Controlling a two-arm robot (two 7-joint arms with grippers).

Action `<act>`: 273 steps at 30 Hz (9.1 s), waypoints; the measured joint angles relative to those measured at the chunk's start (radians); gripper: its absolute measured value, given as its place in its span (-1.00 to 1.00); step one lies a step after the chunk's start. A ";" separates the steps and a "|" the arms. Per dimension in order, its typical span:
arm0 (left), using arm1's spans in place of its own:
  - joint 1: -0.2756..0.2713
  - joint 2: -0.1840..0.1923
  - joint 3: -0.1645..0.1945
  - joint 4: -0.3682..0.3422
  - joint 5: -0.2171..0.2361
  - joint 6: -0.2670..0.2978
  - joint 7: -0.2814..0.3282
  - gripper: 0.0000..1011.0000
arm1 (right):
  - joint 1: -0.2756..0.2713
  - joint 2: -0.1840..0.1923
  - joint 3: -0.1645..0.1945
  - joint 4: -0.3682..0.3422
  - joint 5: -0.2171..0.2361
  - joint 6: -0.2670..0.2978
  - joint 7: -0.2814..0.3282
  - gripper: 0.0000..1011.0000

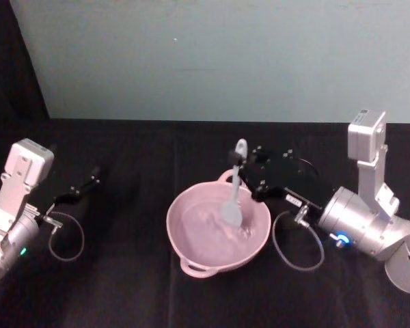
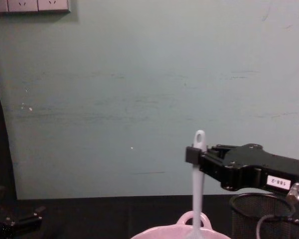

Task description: Use the one hand to pick up the spoon and stir the clear water in the bowl.

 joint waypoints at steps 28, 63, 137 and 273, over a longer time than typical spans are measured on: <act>0.000 0.000 0.000 0.000 0.000 0.000 0.000 0.99 | 0.059 -0.087 -0.022 0.109 0.021 -0.010 -0.049 -0.76; 0.000 0.000 0.000 0.000 0.000 0.000 0.000 0.99 | -0.043 -0.013 -0.054 -0.095 -0.055 0.007 -0.009 -0.76; 0.000 0.000 0.000 0.000 0.000 0.000 0.000 0.99 | 0.051 -0.119 -0.018 0.111 -0.001 0.005 -0.076 -0.75; 0.000 0.000 0.000 0.000 0.000 0.000 0.000 0.99 | -0.001 -0.059 0.035 0.041 -0.027 0.020 -0.089 -0.75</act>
